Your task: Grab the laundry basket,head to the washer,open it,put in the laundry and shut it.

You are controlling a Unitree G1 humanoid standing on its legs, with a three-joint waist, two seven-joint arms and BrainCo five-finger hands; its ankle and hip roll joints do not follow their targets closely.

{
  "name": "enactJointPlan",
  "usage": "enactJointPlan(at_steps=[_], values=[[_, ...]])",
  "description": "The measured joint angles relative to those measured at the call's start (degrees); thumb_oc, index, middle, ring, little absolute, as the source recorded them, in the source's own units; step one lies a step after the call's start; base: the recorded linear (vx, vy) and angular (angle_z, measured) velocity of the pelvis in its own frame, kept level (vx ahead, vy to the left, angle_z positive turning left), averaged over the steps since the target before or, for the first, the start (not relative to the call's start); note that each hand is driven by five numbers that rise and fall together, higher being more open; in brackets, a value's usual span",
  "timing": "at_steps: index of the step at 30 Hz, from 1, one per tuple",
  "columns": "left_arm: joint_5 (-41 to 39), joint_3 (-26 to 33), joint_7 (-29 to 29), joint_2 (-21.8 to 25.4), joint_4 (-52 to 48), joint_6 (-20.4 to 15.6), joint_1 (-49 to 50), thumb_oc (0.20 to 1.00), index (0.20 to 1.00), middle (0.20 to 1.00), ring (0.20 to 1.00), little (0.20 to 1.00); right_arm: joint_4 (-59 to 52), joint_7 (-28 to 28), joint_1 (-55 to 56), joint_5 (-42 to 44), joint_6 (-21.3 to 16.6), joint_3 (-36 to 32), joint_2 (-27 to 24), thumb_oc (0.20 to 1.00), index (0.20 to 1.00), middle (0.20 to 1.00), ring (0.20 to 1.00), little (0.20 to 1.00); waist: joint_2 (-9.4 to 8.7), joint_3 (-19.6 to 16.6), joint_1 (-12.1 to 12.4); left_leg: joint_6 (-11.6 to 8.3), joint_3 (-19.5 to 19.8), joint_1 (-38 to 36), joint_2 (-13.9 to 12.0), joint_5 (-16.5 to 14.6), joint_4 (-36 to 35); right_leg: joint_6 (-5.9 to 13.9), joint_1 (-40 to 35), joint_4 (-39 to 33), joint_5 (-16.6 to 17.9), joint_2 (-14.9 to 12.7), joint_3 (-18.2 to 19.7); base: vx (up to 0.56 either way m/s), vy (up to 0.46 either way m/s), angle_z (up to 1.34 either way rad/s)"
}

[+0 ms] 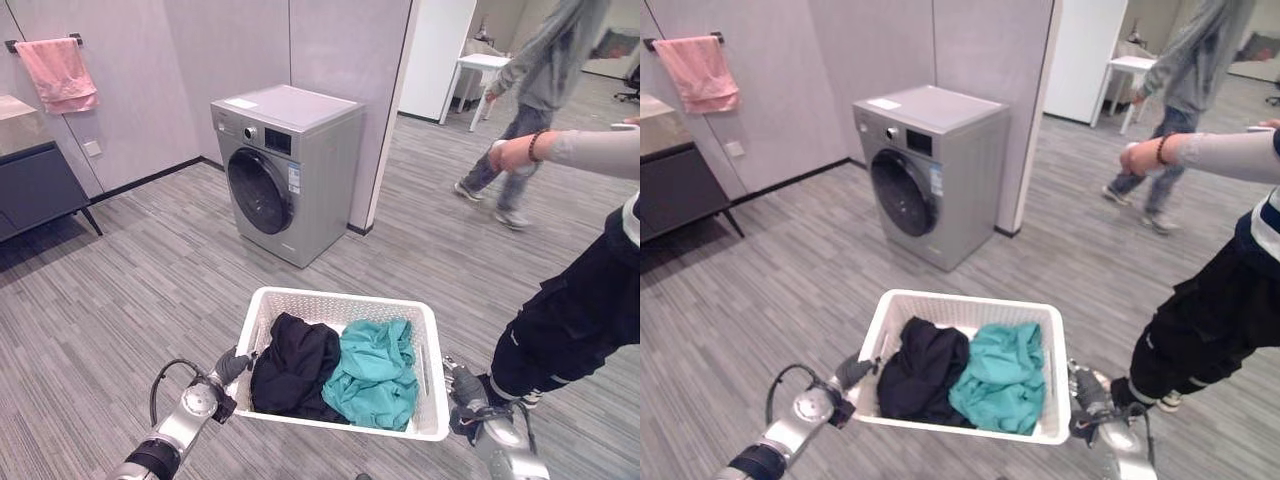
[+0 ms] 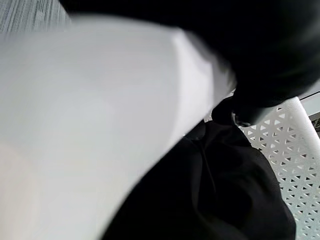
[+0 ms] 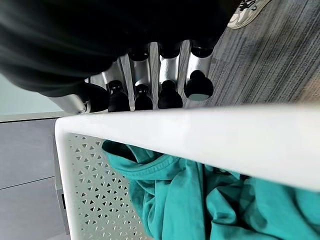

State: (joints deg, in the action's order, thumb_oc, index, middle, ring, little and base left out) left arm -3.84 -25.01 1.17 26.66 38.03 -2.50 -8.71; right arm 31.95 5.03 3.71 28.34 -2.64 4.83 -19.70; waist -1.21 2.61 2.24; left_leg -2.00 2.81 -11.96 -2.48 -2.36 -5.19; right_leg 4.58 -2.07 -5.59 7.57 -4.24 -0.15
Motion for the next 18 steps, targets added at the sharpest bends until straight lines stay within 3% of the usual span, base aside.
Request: enactJointPlan(at_steps=[5, 18], values=[[0.0, 0.19, 0.07, 0.0, 0.01, 0.0, 0.01, 0.2, 0.2, 0.2, 0.2, 0.2, 0.0, -0.09, -0.08, -0.01, 0.0, 0.46, -0.16, 0.2, 0.2, 0.2, 0.2, 0.2, 1.38, -0.27, 0.05, -0.09, 0.12, -0.07, -0.08, 0.07, 0.0, 0.02, -0.2, 0.0, 0.6, 0.03, -0.46, -0.01, 0.004, 0.02], [0.0, 0.26, 0.18, 0.07, 0.01, 0.0, 0.04, 0.2, 0.2, 0.2, 0.2, 0.2, 0.0, -0.17, -0.07, -0.47, 0.0, 0.62, -0.16, 0.2, 0.2, 0.2, 0.2, 0.2, 1.45, -0.3, 0.12, -0.31, 0.37, 0.0, -0.09, 0.19, -0.06, 0.02, -0.41, 0.0, 0.23, -0.01, -0.52, 0.0, 0.0, 0.0]])
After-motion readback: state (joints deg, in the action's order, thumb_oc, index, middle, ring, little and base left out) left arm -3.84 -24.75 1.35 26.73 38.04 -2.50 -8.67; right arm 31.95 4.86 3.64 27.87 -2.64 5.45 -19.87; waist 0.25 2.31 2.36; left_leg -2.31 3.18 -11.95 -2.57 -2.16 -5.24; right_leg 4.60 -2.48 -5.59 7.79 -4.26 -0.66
